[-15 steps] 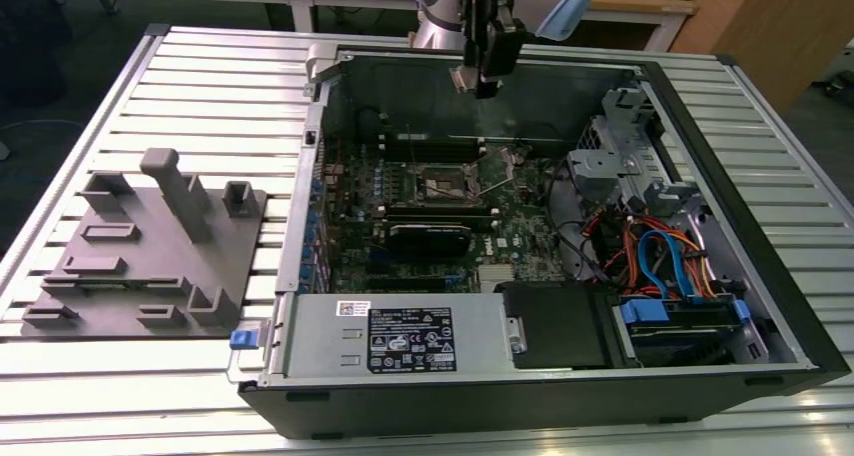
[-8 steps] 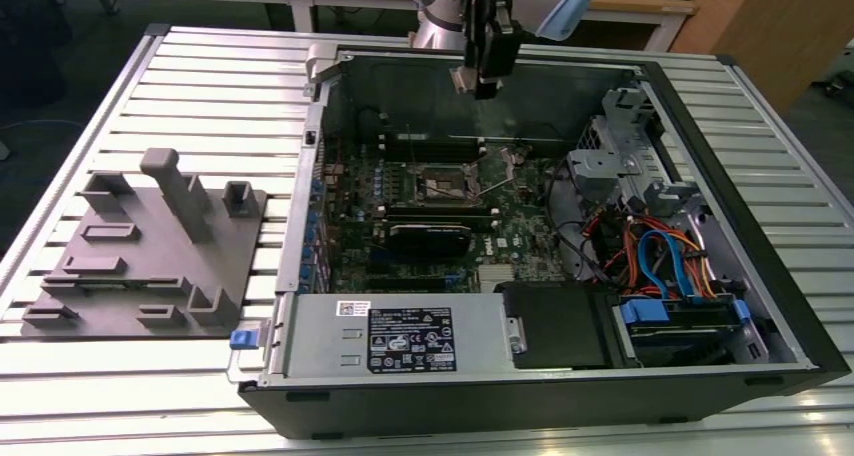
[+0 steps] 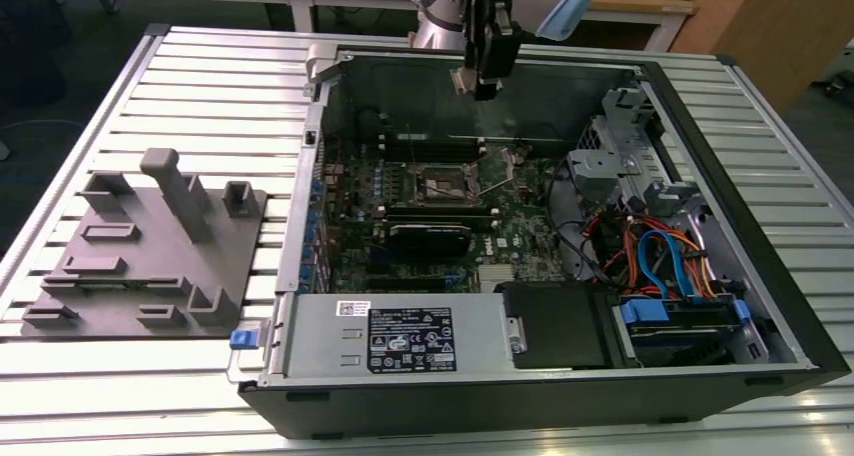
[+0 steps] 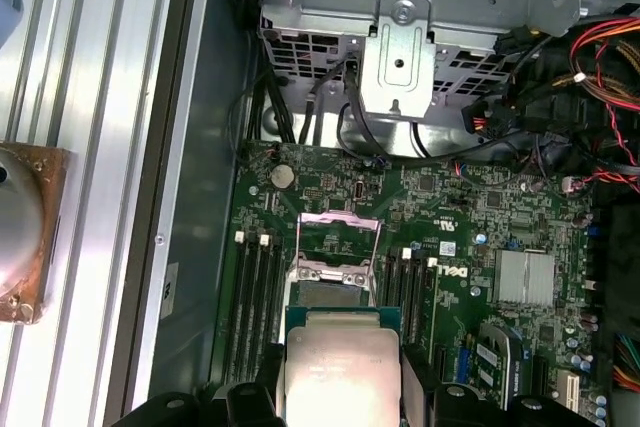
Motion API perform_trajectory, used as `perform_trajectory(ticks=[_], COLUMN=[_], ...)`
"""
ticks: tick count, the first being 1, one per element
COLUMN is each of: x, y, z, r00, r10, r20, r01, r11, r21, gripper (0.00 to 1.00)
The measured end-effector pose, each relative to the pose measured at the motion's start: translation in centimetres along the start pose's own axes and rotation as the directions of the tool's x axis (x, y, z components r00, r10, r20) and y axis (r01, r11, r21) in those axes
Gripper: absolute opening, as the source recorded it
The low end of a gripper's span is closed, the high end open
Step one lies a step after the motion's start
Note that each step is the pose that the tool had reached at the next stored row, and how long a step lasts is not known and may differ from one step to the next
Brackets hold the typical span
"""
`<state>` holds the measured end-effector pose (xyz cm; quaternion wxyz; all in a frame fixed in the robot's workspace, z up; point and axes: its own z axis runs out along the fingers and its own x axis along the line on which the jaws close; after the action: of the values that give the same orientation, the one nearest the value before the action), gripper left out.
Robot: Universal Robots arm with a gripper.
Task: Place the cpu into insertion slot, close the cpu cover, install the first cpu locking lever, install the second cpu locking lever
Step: 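Place the cpu into insertion slot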
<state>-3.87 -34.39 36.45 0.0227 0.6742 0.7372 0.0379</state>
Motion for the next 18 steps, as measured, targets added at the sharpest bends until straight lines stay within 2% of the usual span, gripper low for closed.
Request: perform_trajectory(ticks=[2, 13, 16, 18], x=[-0.01, -0.01, -0.01, -0.01], y=[-0.05, -0.05, -0.06, -0.06], z=[0.62, 0.63, 0.67, 0.65], r00=[1.0000, 1.0000, 0.9990, 0.9985], r10=[0.000, 0.003, 0.044, 0.055], r20=[0.0000, 0.0002, 0.0035, 0.0047], r01=[0.000, -0.003, -0.044, -0.055], r11=[1.0000, 1.0000, 0.9990, 0.9985], r21=[0.0000, -0.0001, -0.0010, -0.0010], gripper=[0.54, 0.54, 0.54, 0.54])
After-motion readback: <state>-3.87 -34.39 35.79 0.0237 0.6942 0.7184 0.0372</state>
